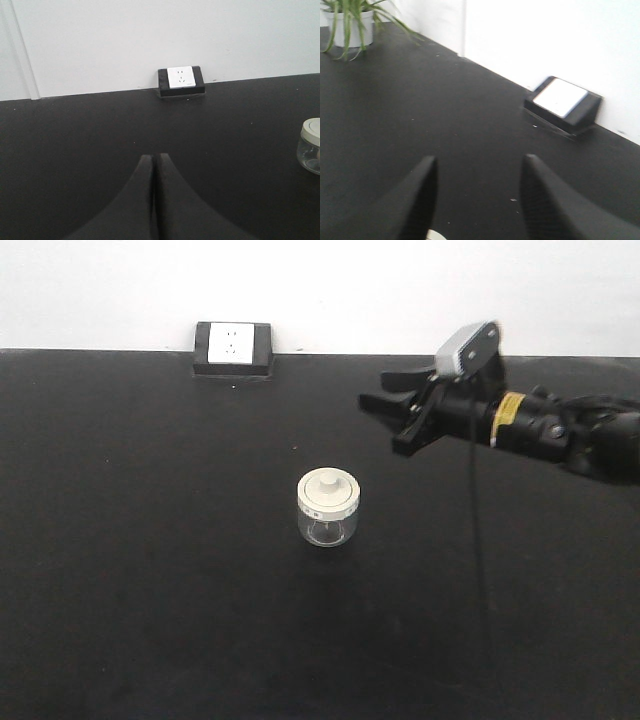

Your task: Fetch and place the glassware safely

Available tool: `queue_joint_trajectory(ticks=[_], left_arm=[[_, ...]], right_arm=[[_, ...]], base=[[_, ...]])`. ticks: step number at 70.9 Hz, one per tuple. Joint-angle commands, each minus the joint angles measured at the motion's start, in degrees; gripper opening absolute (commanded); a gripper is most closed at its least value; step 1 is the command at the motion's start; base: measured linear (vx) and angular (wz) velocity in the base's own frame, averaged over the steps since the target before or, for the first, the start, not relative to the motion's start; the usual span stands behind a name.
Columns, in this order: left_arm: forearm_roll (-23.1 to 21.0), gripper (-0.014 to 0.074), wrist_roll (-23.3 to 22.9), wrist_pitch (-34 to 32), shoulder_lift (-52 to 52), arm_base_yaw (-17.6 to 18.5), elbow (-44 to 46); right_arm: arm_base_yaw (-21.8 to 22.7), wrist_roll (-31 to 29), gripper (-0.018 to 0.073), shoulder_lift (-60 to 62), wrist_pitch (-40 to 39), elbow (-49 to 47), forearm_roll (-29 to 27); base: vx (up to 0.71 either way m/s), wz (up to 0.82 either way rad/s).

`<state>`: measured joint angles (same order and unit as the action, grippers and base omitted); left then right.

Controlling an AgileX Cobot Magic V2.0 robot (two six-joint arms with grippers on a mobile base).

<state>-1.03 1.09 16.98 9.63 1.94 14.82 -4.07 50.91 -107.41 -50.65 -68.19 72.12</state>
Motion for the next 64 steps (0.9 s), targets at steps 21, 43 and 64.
queue_joint_trajectory(ticks=[21,43,64], left_arm=[[-0.6,-0.0007,-0.2,-3.8,1.0,0.1,1.7],[-0.6,-0.0007,-0.2,-3.8,1.0,0.1,1.7],[-0.6,-0.0007,-0.2,-3.8,1.0,0.1,1.7]], right_arm=[[6.1,30.9,-0.0003,15.5,8.5,-1.1,17.9],[6.5,49.1,-0.0003,23.9,21.9,-0.9,30.2],[6.5,52.6,-0.0003,36.4,38.4,13.2,30.6]], base=[[0.00,0.00],[0.00,0.00],[0.00,0.00]])
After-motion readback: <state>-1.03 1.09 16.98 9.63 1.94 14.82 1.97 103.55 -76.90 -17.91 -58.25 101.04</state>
